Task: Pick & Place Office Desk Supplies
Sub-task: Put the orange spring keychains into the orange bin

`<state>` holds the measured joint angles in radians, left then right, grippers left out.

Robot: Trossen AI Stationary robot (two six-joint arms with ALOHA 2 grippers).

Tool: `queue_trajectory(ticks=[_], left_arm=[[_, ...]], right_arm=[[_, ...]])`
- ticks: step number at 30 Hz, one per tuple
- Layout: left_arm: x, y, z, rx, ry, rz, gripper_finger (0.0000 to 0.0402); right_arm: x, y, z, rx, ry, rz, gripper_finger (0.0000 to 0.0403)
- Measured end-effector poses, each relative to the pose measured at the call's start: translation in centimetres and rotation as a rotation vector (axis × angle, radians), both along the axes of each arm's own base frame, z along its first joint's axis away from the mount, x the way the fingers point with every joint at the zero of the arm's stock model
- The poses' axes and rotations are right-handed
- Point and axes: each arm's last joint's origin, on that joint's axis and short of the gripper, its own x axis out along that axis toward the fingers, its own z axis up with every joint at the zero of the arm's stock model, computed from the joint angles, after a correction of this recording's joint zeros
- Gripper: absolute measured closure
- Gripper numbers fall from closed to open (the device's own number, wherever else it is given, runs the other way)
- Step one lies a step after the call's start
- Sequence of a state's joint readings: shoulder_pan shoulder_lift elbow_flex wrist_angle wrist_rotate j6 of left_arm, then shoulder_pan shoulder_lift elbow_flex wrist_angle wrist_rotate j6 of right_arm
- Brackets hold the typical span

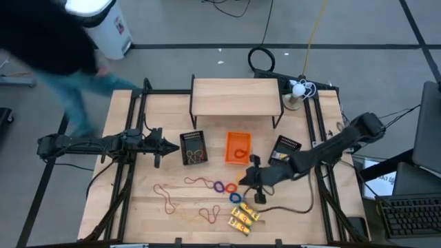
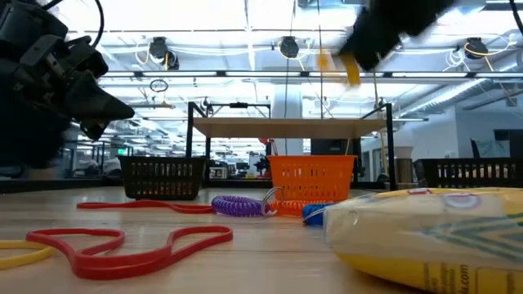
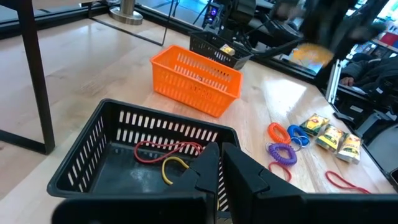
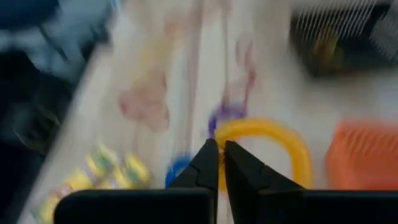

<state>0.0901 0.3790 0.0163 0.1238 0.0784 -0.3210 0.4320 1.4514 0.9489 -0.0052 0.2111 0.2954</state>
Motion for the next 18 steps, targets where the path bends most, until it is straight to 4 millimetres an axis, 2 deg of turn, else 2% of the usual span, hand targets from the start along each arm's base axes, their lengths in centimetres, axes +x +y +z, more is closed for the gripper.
queue_trajectory(ticks=[4,9,13,18], left_arm=[[0.0,0.0,0.1,0.0,-0.006,0.0,0.0382],[0.0,0.0,0.0,0.002,-0.004,0.0,0.0382],[0.0,0.0,0.1,0.005,-0.006,-0.001,0.0382],[0.0,0.0,0.2,0.015,-0.017,-0.002,0.0382]], right_arm=[[-1.5,-1.5,3.8,-0.015,-0.147,0.018,0.0402],[-5.1,-5.2,7.0,-0.035,-0.318,-0.041,0.0402],[-8.7,-7.0,7.1,-0.033,-0.448,-0.057,0.0402],[-12.5,-8.2,4.7,0.001,-0.577,-0.079,0.0403]])
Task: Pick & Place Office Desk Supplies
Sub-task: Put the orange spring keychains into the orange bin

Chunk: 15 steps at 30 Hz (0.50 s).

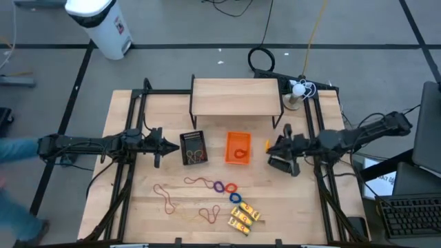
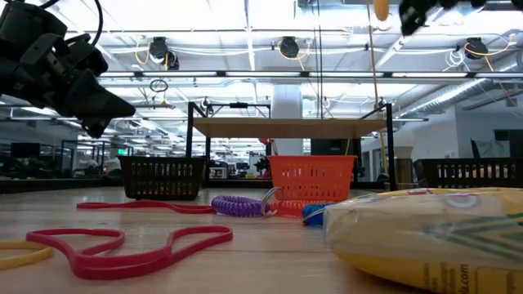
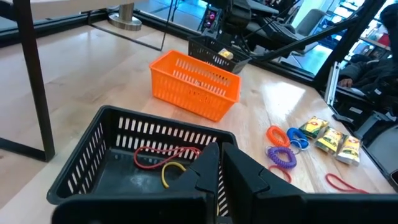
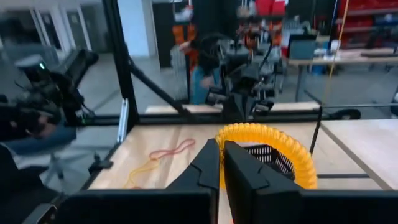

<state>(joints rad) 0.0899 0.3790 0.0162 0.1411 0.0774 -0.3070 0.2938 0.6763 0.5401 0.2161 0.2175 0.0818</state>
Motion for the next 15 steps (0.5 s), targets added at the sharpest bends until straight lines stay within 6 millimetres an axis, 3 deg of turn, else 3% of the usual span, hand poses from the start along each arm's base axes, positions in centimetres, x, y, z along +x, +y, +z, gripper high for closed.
queue_trajectory(ticks=[12,15], left_arm=[[0.0,0.1,0.1,0.018,-0.01,0.041,0.0382],[0.0,0.1,0.1,0.003,-0.011,0.045,0.0382]], right_arm=[[-3.4,-1.3,-7.7,0.046,-0.181,-0.095,0.0402],[-3.6,-1.5,-8.6,0.062,-0.194,-0.124,0.0402]])
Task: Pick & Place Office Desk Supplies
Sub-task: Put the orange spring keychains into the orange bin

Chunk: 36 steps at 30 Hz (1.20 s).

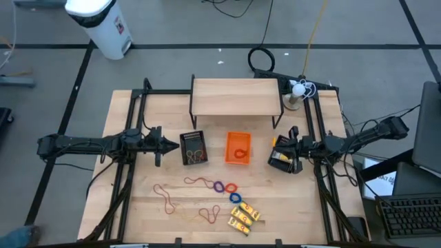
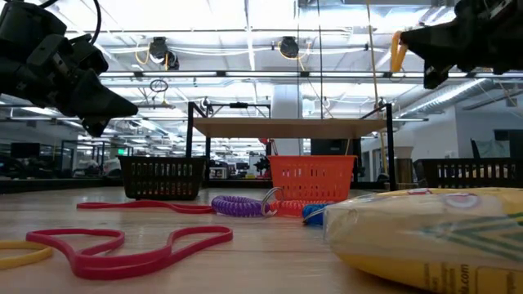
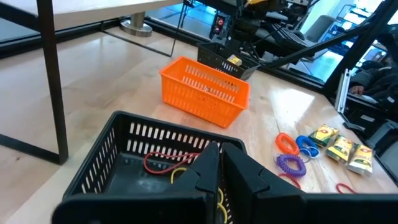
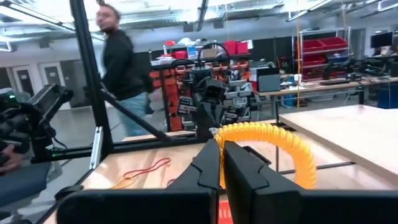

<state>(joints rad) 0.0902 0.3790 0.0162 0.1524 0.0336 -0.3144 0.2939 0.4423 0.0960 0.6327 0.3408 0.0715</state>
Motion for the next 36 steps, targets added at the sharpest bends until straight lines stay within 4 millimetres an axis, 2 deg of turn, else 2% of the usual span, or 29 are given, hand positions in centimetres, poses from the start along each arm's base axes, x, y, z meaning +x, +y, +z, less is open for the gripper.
queue_trajectory(ticks=[3,5,8,11,14,16,19,23,29,36], left_arm=[[0.0,0.0,0.0,-0.006,-0.001,0.001,0.0382],[0.0,0.0,0.0,-0.005,-0.001,0.001,0.0382],[0.0,0.0,0.0,-0.003,-0.001,0.0,0.0382],[0.0,0.0,0.0,-0.001,-0.001,0.007,0.0382],[0.0,0.0,0.0,0.003,-0.002,0.016,0.0382],[0.0,0.1,0.0,0.01,-0.001,0.025,0.0382],[0.0,0.1,0.0,0.013,-0.001,0.04,0.0382],[0.0,0.1,0.0,0.006,-0.001,0.041,0.0382],[0.0,0.1,0.0,-0.002,-0.001,0.036,0.0382],[0.0,0.1,0.0,-0.002,-0.001,0.035,0.0382]], right_arm=[[0.2,0.0,0.9,0.002,-0.008,-0.005,0.0402],[0.7,0.1,2.6,-0.006,0.017,-0.026,0.0402],[2.2,0.3,5.9,-0.039,0.169,-0.082,0.0402],[5.2,0.7,8.9,-0.075,0.372,-0.113,0.0402],[9.5,1.0,10.6,-0.12,0.576,-0.15,0.0402],[12.7,0.9,10.3,-0.143,0.732,-0.137,0.0402],[17.3,0.6,8.8,-0.151,0.885,-0.095,0.0402],[21.0,0.0,5.7,-0.131,1.032,-0.047,0.0402],[22.6,-1.5,2.2,-0.041,1.155,-0.066,0.0402],[22.6,-2.1,1.7,0.045,1.185,0.0,0.0402]])
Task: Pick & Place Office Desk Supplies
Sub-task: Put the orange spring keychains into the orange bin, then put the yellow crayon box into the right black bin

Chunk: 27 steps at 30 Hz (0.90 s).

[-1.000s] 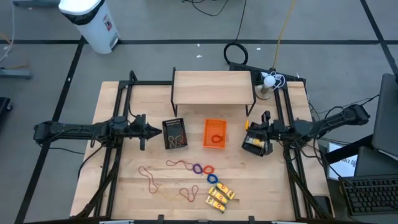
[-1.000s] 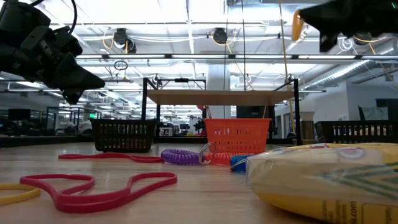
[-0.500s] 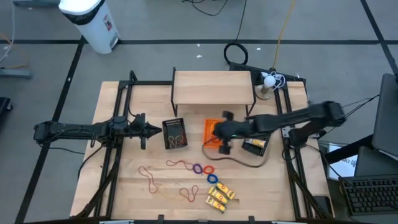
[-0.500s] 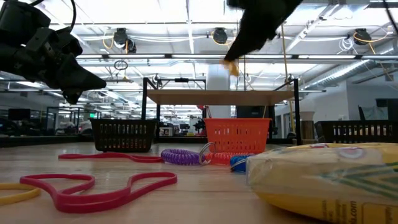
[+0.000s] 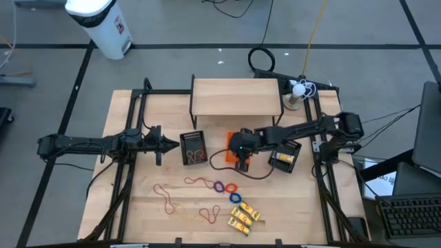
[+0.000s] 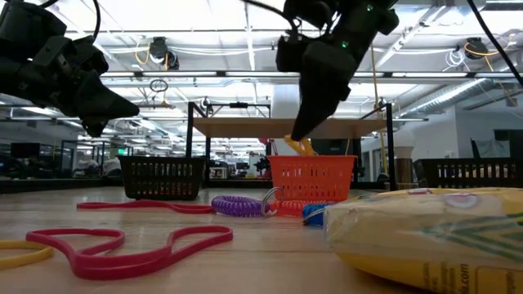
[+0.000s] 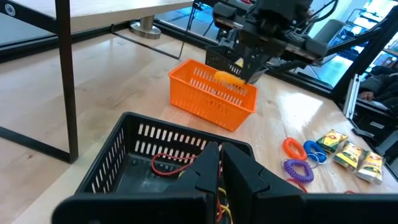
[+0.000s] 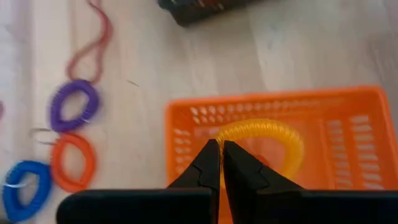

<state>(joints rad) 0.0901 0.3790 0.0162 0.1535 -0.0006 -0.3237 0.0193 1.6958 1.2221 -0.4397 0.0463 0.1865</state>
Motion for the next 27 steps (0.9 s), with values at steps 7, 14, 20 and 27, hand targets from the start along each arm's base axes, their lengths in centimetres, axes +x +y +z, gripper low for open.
queue_trajectory(ticks=[7,14,20,27], left_arm=[[0.0,0.0,0.0,-0.02,-0.001,0.001,0.0382],[0.0,0.0,0.0,-0.027,0.0,0.001,0.0382],[0.0,-0.1,0.0,-0.046,-0.001,-0.031,0.0382],[0.0,-0.2,0.0,-0.049,0.001,-0.046,0.0382]], right_arm=[[0.0,0.1,0.0,0.062,0.006,0.001,0.037],[-1.2,-0.2,2.7,0.01,-0.08,-0.065,0.0238],[-4.9,-0.1,9.9,-0.074,-0.396,0.045,0.0217],[-13.4,0.0,13.4,-0.099,-1.001,0.228,0.0384]])
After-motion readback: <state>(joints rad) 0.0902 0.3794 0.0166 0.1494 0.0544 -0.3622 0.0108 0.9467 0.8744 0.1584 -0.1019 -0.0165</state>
